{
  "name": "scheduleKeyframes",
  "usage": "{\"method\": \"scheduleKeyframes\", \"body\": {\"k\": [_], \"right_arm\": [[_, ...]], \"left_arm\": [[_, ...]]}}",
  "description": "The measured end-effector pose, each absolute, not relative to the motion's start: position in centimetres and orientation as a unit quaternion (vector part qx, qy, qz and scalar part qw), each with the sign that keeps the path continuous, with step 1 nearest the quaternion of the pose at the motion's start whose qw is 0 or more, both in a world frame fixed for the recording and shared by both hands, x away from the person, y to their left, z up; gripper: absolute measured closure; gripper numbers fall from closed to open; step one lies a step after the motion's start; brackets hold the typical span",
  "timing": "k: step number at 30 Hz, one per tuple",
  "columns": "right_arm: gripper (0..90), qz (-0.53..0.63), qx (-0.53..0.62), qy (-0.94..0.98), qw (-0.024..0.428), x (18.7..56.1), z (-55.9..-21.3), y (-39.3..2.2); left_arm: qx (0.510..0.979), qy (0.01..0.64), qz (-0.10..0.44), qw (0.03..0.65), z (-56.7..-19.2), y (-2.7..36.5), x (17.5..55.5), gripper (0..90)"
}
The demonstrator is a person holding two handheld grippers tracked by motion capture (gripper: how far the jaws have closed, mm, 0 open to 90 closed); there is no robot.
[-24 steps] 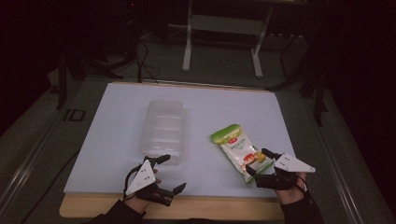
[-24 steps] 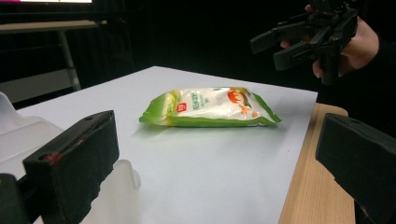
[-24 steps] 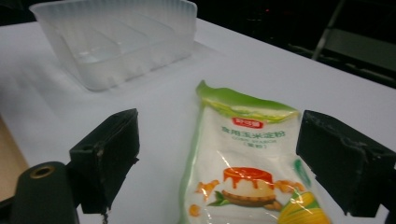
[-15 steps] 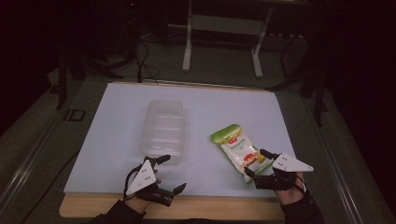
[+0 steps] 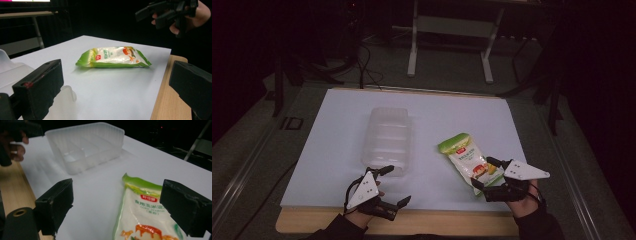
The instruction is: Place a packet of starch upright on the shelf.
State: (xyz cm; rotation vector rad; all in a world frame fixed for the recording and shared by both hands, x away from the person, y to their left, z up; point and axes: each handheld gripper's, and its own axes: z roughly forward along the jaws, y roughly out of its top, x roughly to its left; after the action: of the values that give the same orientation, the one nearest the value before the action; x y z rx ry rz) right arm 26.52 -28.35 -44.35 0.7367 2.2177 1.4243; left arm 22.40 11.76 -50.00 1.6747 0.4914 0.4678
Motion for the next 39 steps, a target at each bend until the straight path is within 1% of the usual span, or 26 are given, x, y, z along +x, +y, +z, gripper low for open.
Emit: {"method": "scheduleKeyframes", "body": {"k": [2,4,7,8,15,17,18,21,23,24,30,31,32,33,35,36,39], "right_arm": [[11.7,0.512,0.269,0.791,0.197,26.9,-43.8,-28.6],[11.7,0.509,0.267,0.79,0.212,27.2,-43.2,-28.7],[11.7,0.513,0.265,0.788,0.213,27.6,-42.6,-28.9],[11.7,0.508,0.264,0.789,0.224,28.0,-42.0,-28.9],[11.2,0.517,0.274,0.783,0.211,30.1,-40.8,-29.1],[11.2,0.516,0.278,0.781,0.215,30.4,-40.8,-29.1],[10.6,0.516,0.285,0.781,0.208,31.2,-40.7,-29.1],[10.7,0.518,0.295,0.779,0.194,32.5,-40.9,-29.2],[10.7,0.515,0.294,0.78,0.199,32.9,-41.0,-29.2],[13.4,0.51,0.294,0.785,0.195,33.7,-41.2,-29.1],[14.7,0.498,0.303,0.789,0.193,36.3,-41.9,-29.3],[17.3,0.49,0.305,0.794,0.19,37.3,-42.3,-29.4],[17.5,0.487,0.306,0.796,0.19,37.8,-42.5,-29.5],[17.6,0.488,0.305,0.796,0.186,38.2,-42.7,-29.5],[21.4,0.483,0.308,0.799,0.183,39.0,-43.3,-29.6],[21.7,0.483,0.309,0.8,0.174,39.4,-43.5,-29.6],[22.1,0.474,0.313,0.804,0.175,40.0,-44.1,-29.6]], "left_arm": [[0.728,0.214,0.204,0.619,-50.0,11.8,22.4,0.0],[0.728,0.213,0.203,0.619,-50.0,11.7,22.3,0.0],[0.729,0.213,0.203,0.618,-50.0,11.7,22.3,0.0],[0.729,0.214,0.203,0.618,-50.0,11.7,22.3,0.0],[0.728,0.214,0.204,0.619,-50.0,11.7,22.3,0.0],[0.727,0.214,0.204,0.619,-50.0,11.7,22.3,0.0],[0.727,0.214,0.203,0.62,-50.0,11.7,22.3,0.0],[0.727,0.214,0.202,0.62,-50.0,11.7,22.3,0.0],[0.727,0.214,0.202,0.62,-50.0,11.7,22.3,0.0],[0.728,0.213,0.203,0.62,-50.0,11.7,22.3,0.0],[0.727,0.214,0.202,0.62,-49.9,11.7,22.3,0.0],[0.728,0.213,0.202,0.62,-49.9,11.7,22.3,0.0],[0.728,0.213,0.202,0.62,-50.0,11.7,22.3,0.0],[0.728,0.214,0.201,0.62,-50.0,11.7,22.3,0.0],[0.728,0.213,0.202,0.619,-50.0,11.8,22.4,0.0],[0.728,0.214,0.201,0.62,-50.0,11.8,22.4,0.0],[0.728,0.214,0.202,0.62,-50.0,11.8,22.4,0.0]]}}
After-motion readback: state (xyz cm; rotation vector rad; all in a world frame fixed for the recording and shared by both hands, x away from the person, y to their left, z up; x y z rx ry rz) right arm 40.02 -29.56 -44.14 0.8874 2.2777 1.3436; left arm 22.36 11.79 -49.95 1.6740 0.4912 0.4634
